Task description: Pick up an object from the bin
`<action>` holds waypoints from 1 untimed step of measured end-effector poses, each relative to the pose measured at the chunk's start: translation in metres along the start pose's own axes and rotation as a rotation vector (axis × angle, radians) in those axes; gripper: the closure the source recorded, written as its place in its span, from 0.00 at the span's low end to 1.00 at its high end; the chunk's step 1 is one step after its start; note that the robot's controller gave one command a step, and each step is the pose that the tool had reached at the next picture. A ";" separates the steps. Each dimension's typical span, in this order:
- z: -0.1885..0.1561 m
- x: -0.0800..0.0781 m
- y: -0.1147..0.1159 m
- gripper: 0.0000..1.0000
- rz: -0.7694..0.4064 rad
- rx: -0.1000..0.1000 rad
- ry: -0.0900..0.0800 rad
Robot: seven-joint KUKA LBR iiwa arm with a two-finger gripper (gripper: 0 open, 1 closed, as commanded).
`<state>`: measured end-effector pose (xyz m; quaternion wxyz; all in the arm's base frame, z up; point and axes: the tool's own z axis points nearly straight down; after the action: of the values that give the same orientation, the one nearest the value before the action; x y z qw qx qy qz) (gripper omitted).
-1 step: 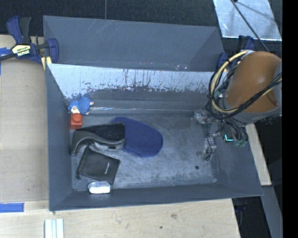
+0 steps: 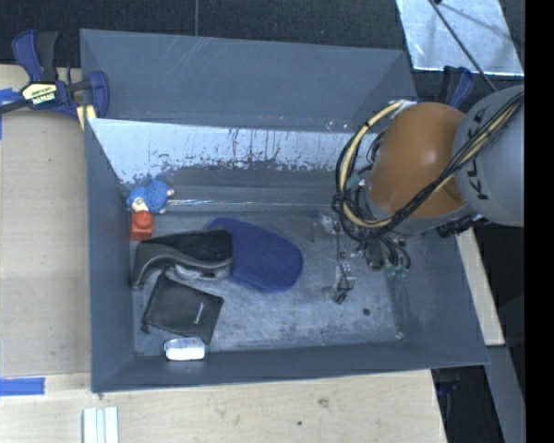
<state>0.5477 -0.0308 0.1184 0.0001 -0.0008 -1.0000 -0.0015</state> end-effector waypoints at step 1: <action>0.024 -0.014 0.065 0.00 -0.198 0.006 -0.004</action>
Offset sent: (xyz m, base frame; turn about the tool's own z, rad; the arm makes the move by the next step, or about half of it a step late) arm 0.0123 0.0665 -0.0246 -0.2006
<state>0.5615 0.0341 0.0942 -0.0021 0.0978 -0.9952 0.0013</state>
